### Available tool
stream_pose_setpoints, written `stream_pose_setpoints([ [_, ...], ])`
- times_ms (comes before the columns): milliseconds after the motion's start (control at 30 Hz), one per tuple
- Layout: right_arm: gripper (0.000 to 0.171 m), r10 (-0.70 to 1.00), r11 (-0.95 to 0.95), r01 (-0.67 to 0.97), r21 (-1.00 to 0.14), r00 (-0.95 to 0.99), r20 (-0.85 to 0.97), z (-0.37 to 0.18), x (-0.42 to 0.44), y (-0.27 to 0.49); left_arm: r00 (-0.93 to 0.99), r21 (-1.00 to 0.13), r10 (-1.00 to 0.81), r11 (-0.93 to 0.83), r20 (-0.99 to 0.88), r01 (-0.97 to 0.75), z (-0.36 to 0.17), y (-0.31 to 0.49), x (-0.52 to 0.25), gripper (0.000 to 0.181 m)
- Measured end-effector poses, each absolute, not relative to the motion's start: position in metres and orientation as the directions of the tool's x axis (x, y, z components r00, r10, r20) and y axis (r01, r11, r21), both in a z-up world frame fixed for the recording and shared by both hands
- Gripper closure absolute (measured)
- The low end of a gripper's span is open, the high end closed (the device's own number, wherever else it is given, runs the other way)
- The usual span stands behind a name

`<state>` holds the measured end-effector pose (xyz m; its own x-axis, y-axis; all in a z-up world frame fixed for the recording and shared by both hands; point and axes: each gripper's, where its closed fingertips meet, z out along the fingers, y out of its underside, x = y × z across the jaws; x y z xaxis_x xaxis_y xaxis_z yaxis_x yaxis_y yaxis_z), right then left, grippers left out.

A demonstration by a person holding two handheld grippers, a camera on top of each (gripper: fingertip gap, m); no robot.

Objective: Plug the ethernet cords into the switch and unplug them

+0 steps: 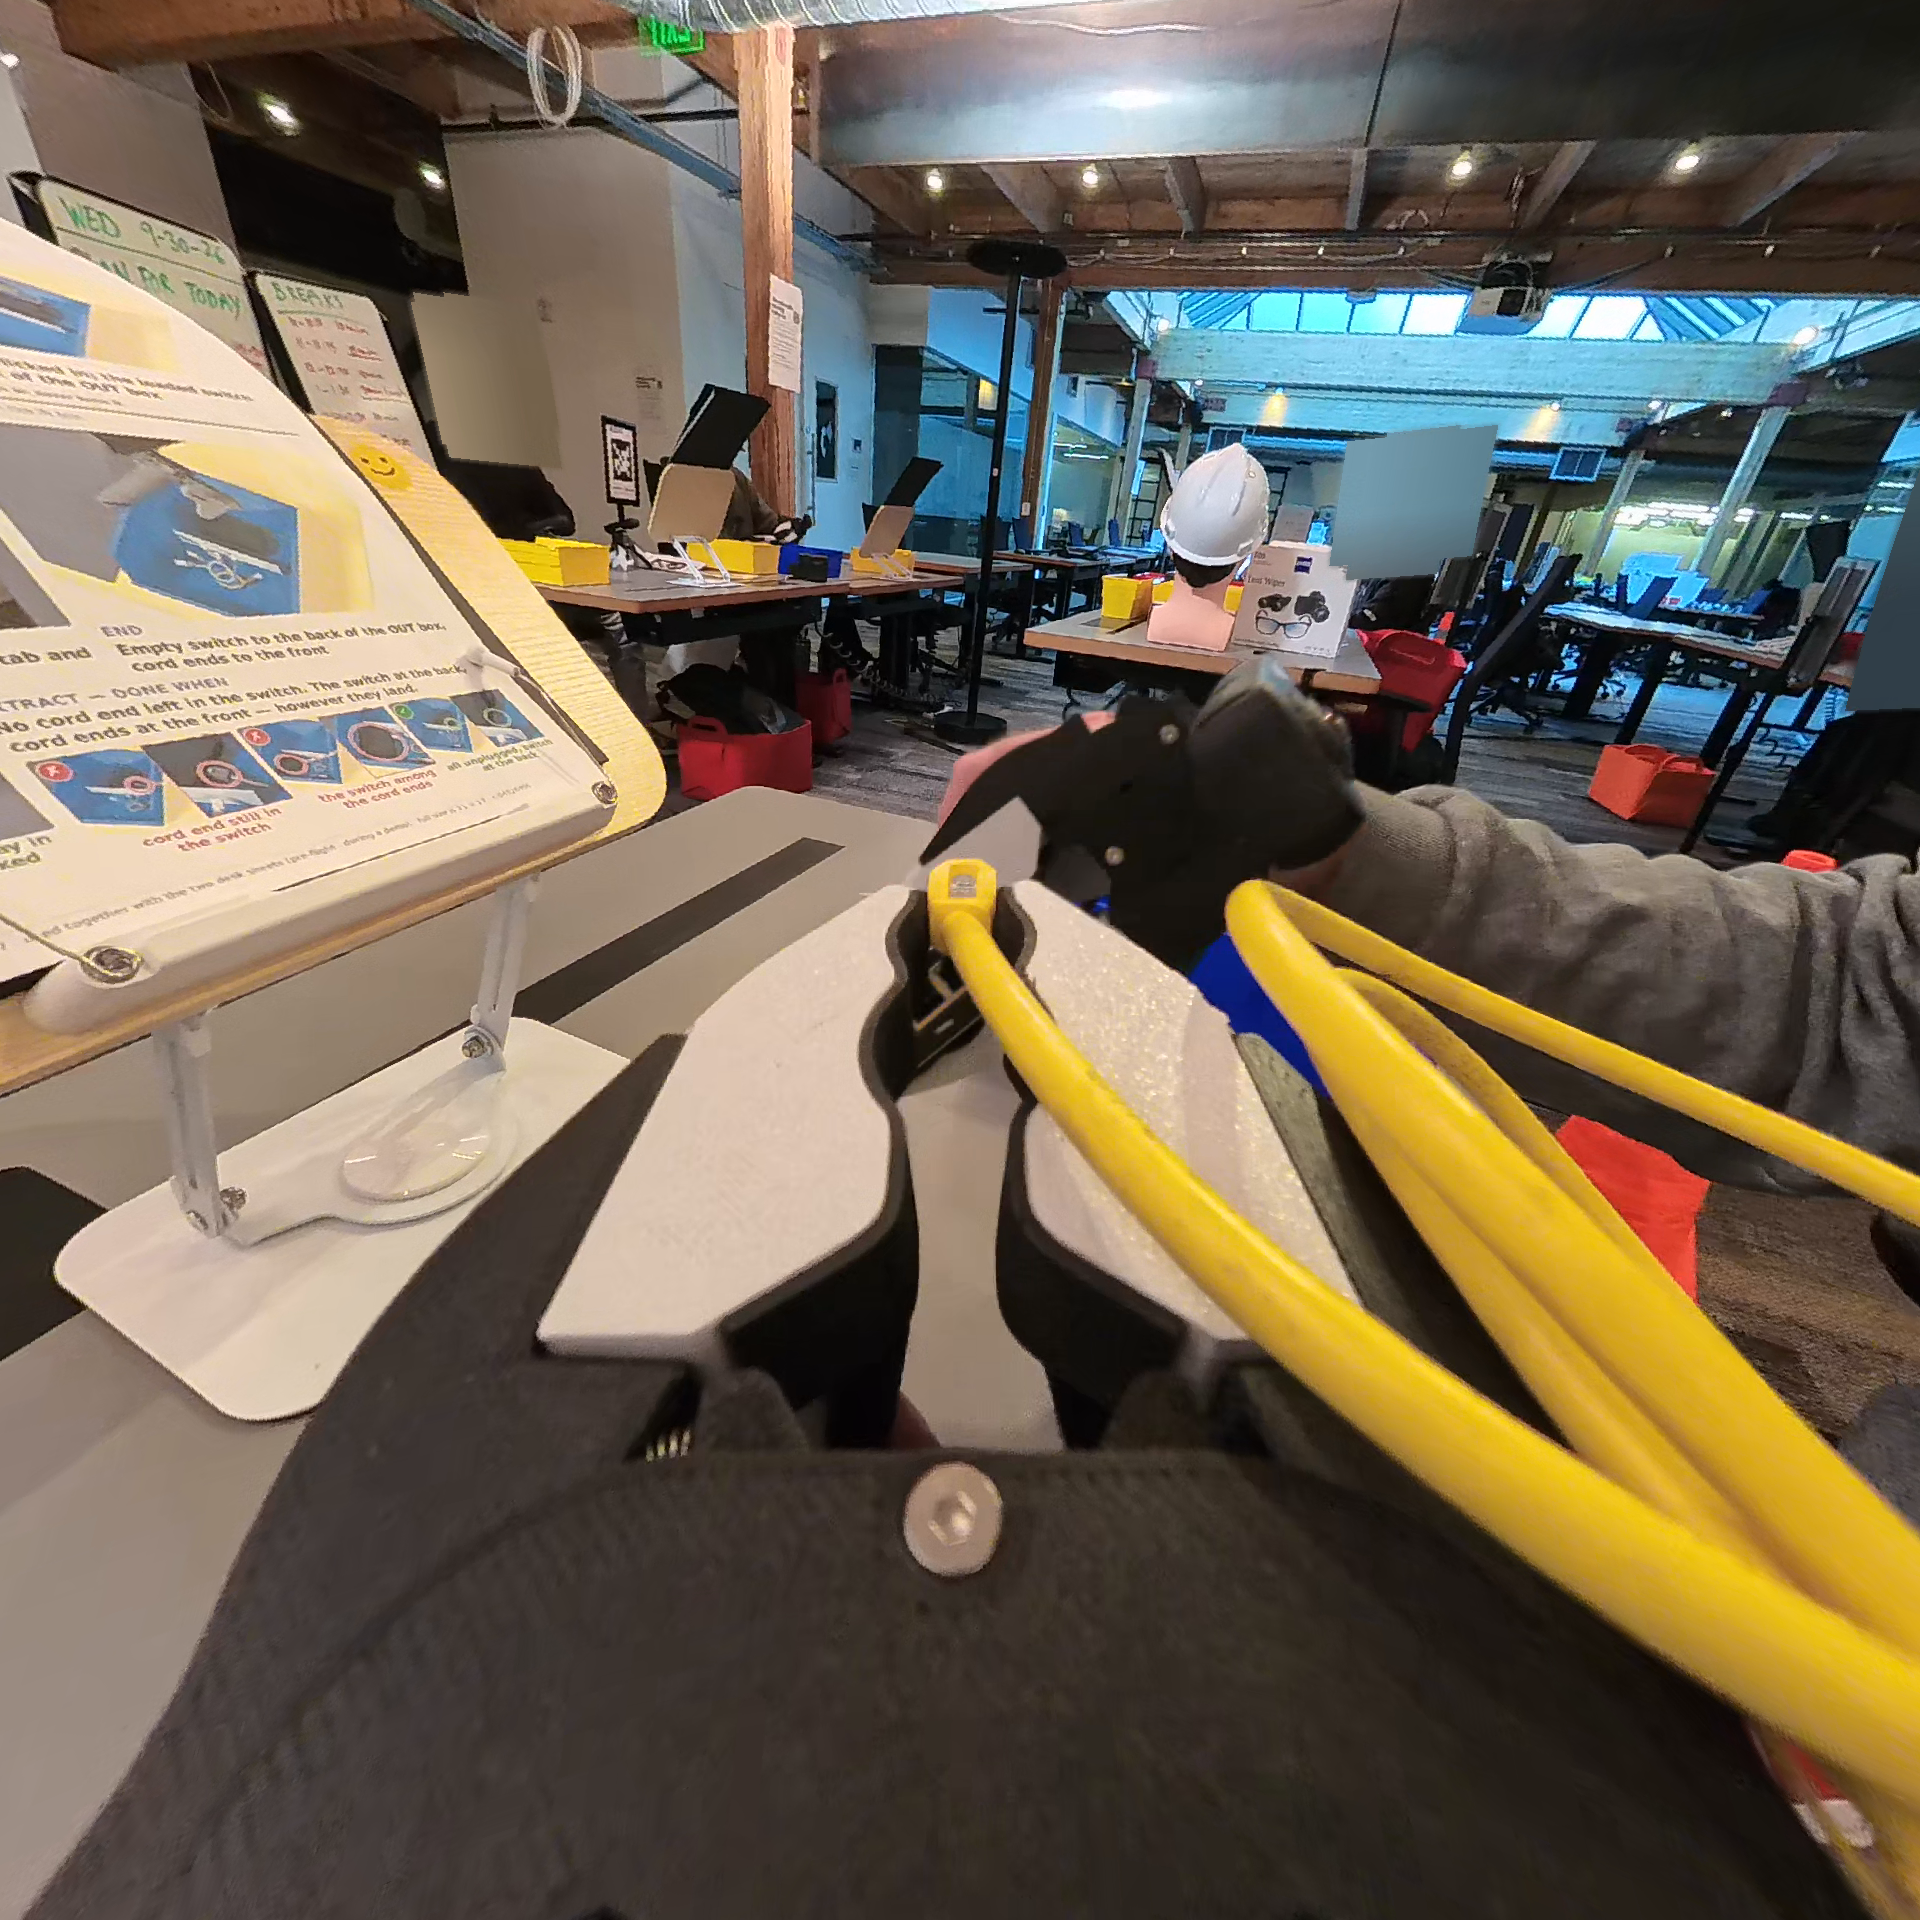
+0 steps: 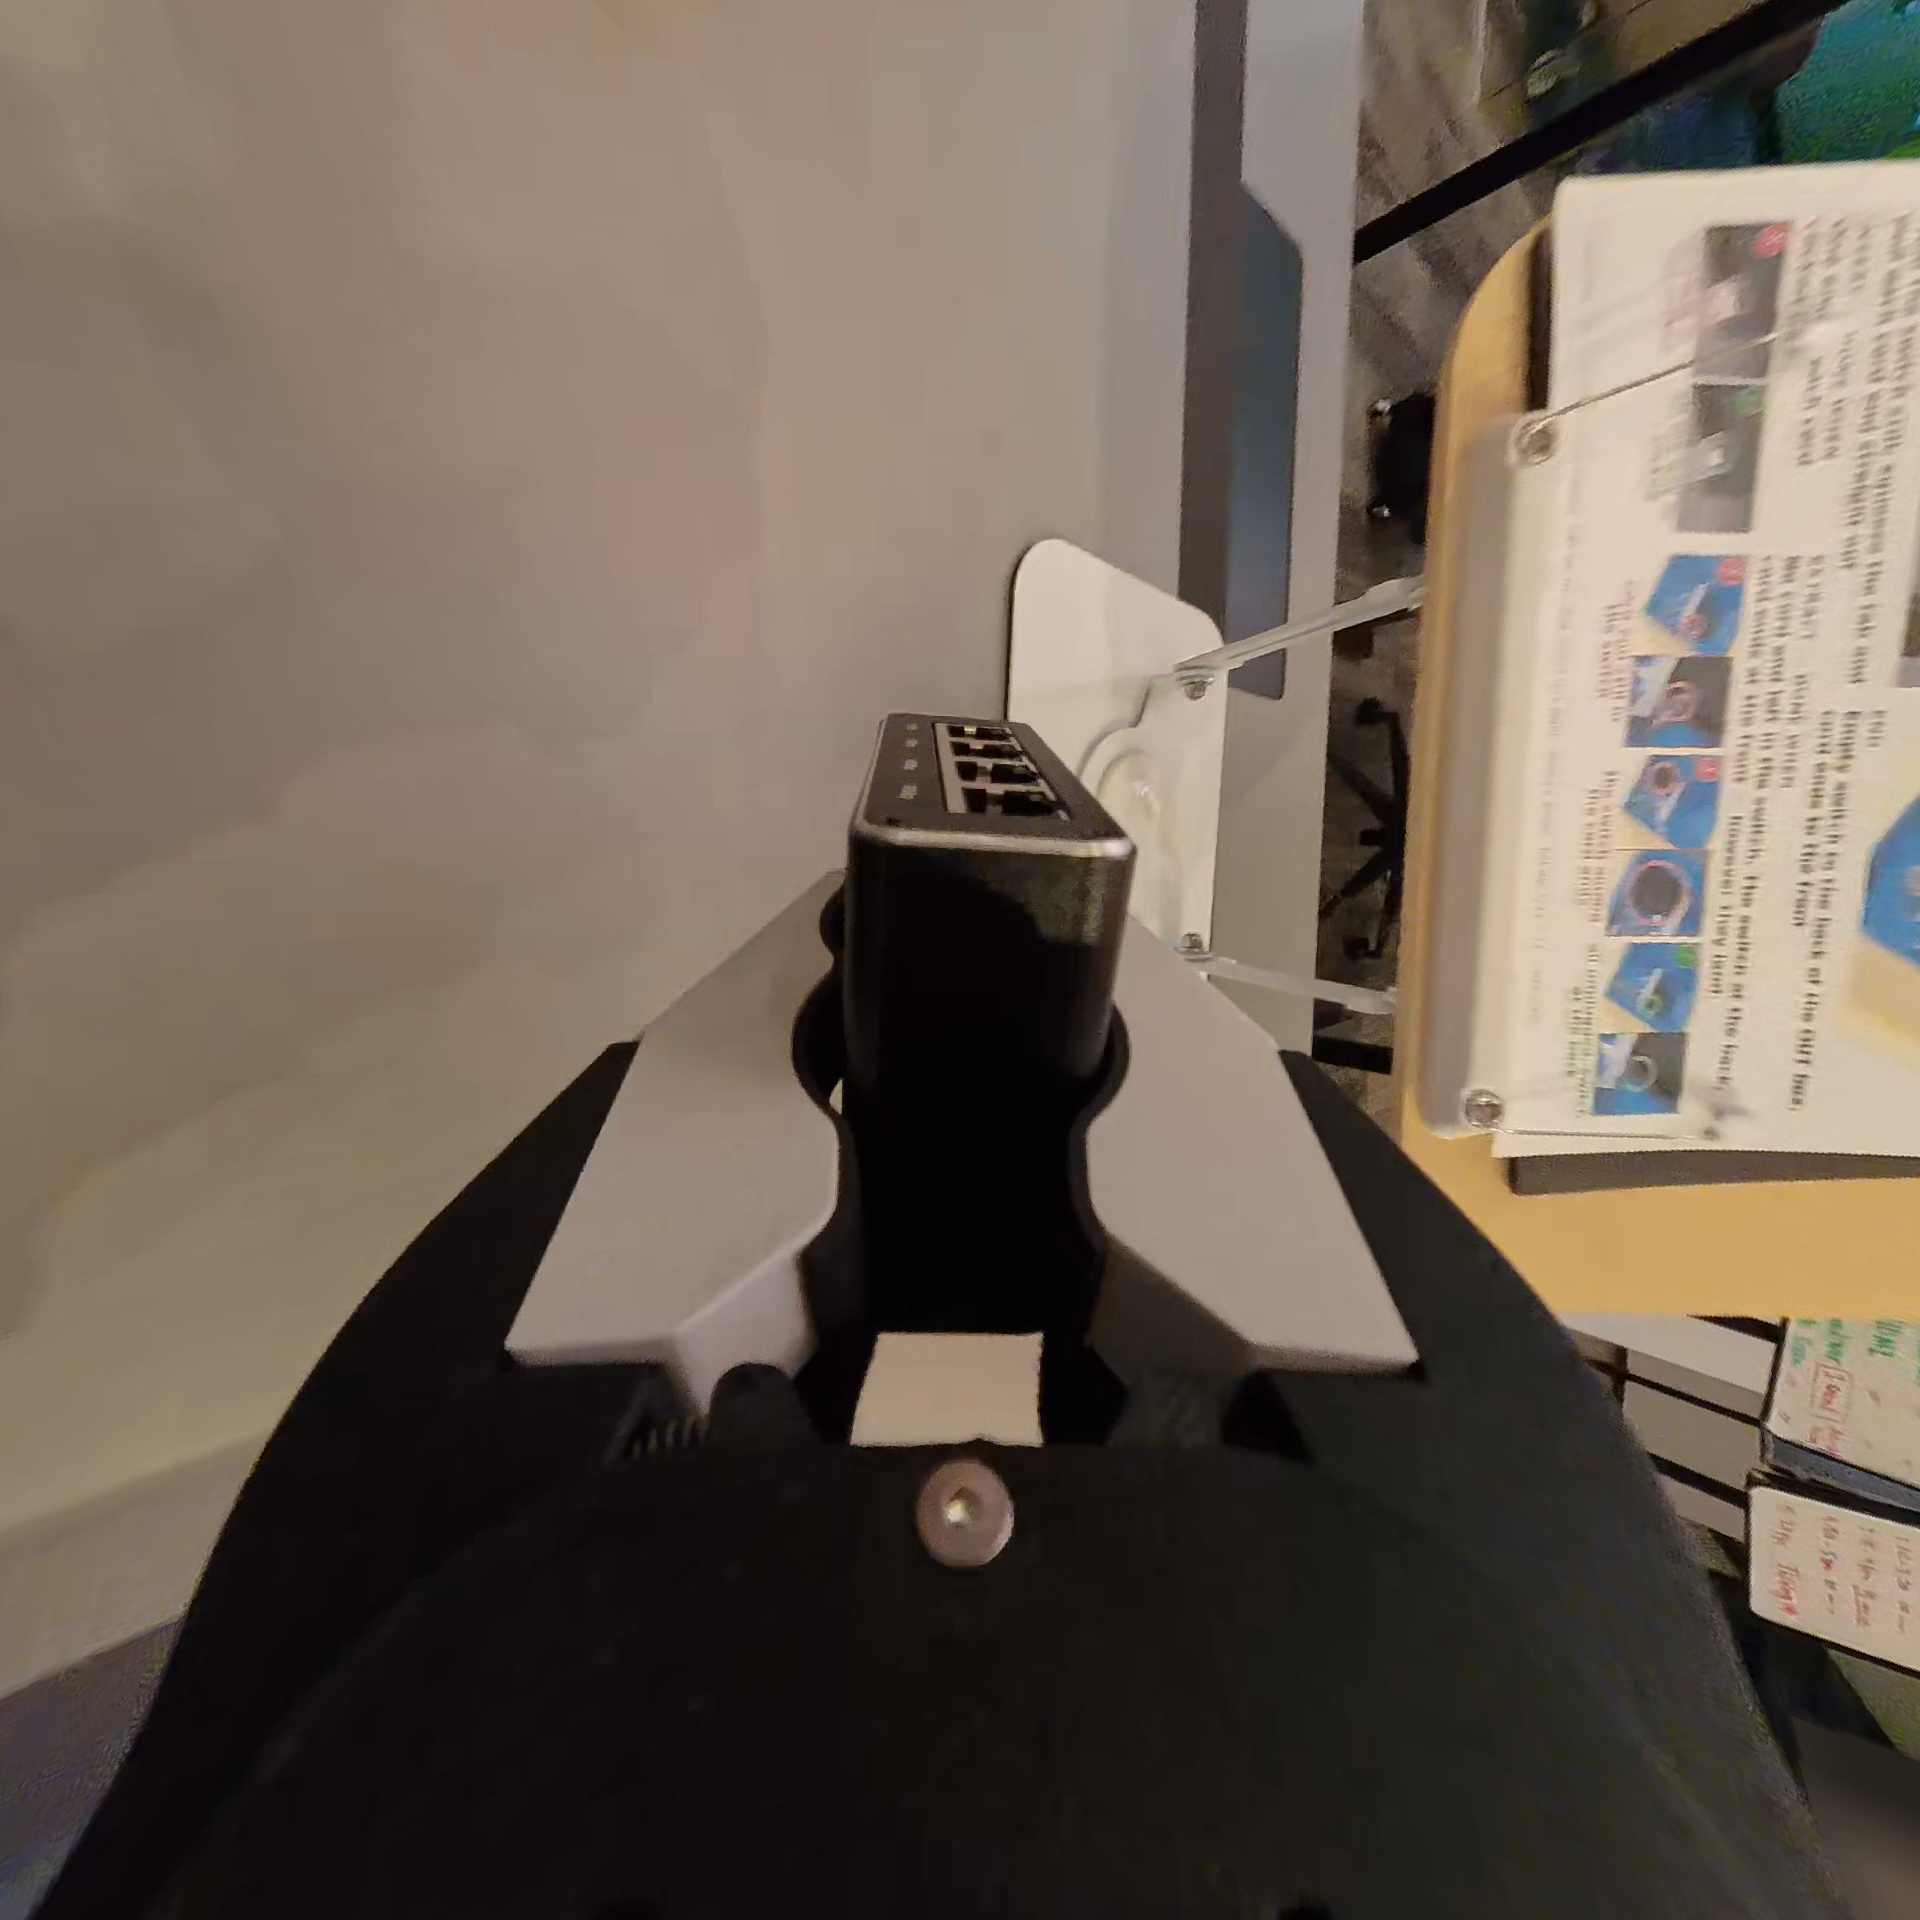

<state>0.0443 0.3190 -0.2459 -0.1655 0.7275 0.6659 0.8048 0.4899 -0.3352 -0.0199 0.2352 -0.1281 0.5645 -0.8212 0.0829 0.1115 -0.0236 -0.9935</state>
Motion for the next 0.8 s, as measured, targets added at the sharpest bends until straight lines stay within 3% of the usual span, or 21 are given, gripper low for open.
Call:
stream_pose_setpoints([
  [233,0.138,0.614,0.537,0.770,-0.346,-0.075,0.786,-0.200,0.041,0.309,0.580,-0.992,-0.811,-0.008,0.080,0.125,-0.121,0.235,-0.020,0.169],
  [800,0.138,0.438,0.566,0.770,-0.295,0.023,0.899,-0.175,0.037,0.289,0.584,-0.980,-0.798,-0.042,0.151,0.195,-0.125,0.238,-0.014,0.169],
])
